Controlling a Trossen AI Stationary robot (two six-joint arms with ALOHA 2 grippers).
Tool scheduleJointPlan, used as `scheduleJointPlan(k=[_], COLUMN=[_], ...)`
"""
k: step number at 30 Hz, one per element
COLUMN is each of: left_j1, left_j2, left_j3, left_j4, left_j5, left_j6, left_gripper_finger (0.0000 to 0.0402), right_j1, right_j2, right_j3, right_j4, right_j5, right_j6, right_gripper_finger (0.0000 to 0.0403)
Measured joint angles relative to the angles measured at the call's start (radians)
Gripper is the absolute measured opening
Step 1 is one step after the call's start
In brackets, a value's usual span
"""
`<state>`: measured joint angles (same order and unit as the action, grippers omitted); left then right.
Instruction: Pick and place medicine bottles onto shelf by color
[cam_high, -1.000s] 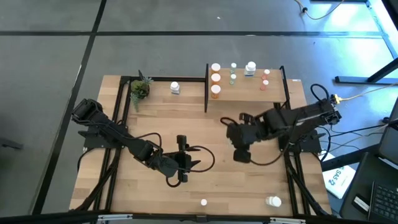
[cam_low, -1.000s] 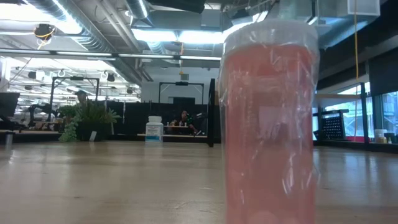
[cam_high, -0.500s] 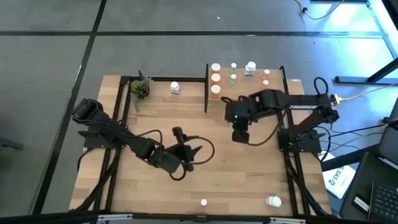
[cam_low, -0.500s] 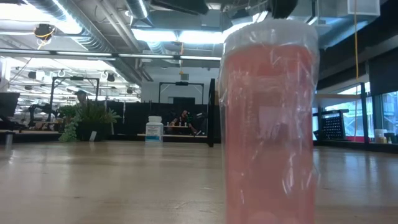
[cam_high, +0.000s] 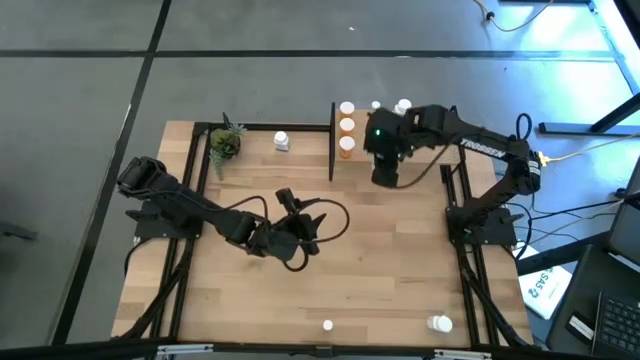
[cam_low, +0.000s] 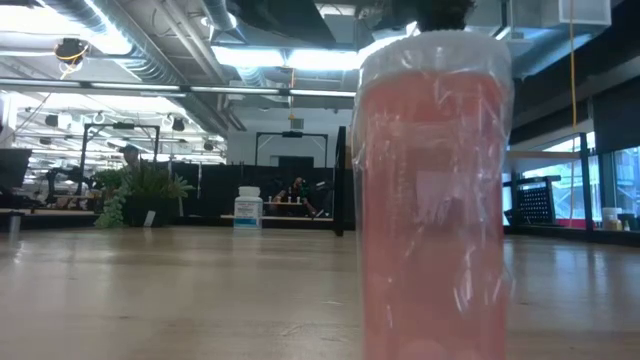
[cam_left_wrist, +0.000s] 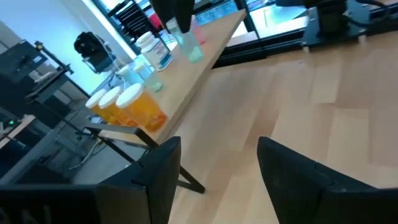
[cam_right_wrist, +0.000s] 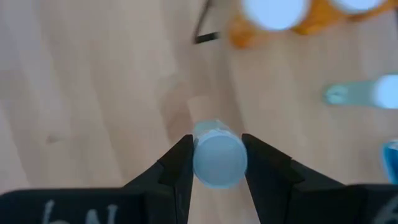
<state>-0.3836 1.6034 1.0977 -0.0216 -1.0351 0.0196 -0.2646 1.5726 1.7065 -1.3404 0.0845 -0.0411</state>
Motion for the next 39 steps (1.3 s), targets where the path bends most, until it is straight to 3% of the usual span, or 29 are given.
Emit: scheduleJointPlan(k=[10, 39], left_j1=[0.032, 0.031], left_j2=[0.000, 0.000], left_j3=[0.000, 0.000], left_j4=[-0.007, -0.015], left_j5=[0.001, 0.001], left_j6=[-0.001, -0.001], left_gripper_finger=[0.0206, 0.0206], right_j1=[-0.155, -0.230], right_j2=[0.079, 0.168], right_j3=[0.000, 0.000], right_j4=[0.028, 0.095], right_j5=[-0.045, -0.049], right_j6=[-0.070, -0.147], right_gripper_finger=[0.0127, 0.0127])
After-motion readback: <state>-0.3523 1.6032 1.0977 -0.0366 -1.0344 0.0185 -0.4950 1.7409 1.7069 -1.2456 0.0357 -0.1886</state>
